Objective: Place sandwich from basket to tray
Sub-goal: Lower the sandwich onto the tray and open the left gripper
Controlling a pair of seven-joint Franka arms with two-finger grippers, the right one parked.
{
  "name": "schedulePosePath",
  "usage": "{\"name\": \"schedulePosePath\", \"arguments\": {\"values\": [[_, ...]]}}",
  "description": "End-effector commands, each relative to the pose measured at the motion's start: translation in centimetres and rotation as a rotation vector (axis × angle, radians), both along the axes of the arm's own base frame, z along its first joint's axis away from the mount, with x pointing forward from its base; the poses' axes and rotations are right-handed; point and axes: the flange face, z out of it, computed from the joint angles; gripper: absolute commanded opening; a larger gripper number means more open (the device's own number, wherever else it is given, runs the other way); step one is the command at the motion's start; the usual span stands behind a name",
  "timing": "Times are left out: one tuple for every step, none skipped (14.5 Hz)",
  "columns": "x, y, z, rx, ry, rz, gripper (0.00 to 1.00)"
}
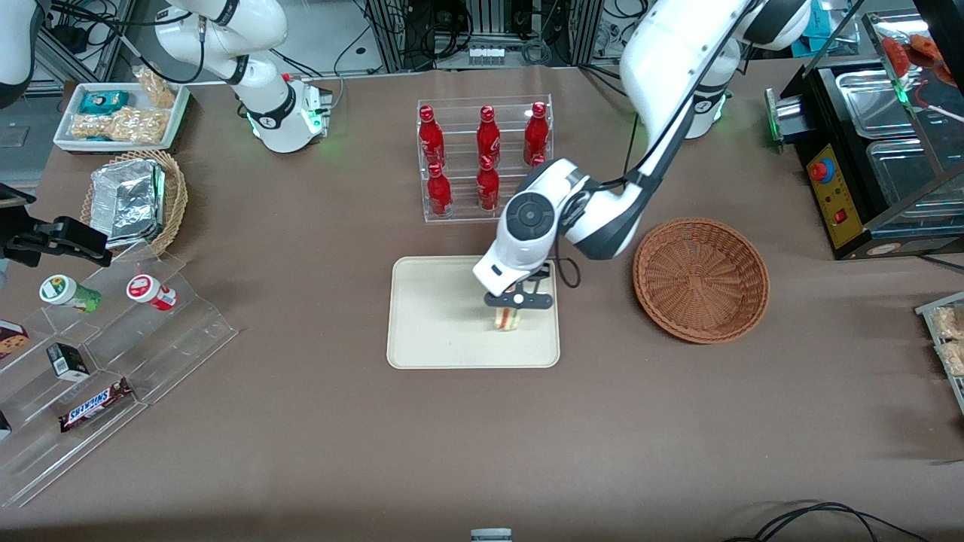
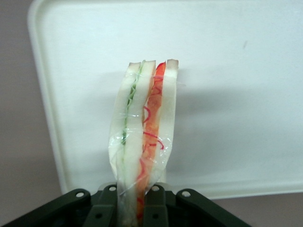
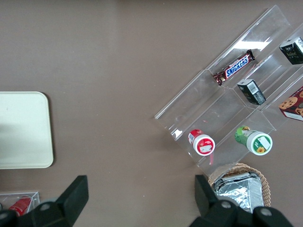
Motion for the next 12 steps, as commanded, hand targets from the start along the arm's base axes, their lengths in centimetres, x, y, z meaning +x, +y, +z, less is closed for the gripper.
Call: {"name": "schedulePosePath", "arguments": {"values": [[0.1, -2.7, -1.8, -0.006, -0.003, 0.007, 0.05], [0.3, -3.0, -2.6, -0.002, 0.001, 0.019, 0.06], [0.4, -3.6, -2.6, -0.007, -0.005, 0.028, 0.07], [0.6, -4.2, -2.5, -0.011, -0.008, 0.056, 0.07], [0.9, -5.0, -2.2, -0.018, -0.014, 0.100, 0.10], [1.3, -5.9, -2.1, -0.012, -0.032, 0.133, 0.17], [1.9, -5.8, -2.3, 0.022, -0.057, 0.159, 0.56], [2.2, -5.7, -2.3, 0.045, -0.080, 0.176, 0.71], [2.3, -5.7, -2.1, 0.055, -0.095, 0.200, 0.84], [2.2, -5.8, -1.9, 0.061, -0.100, 0.211, 1.00], [2.0, -5.8, -1.5, 0.074, -0.096, 0.209, 1.00], [2.2, -5.5, -0.8, 0.091, -0.085, 0.214, 1.00]]}}
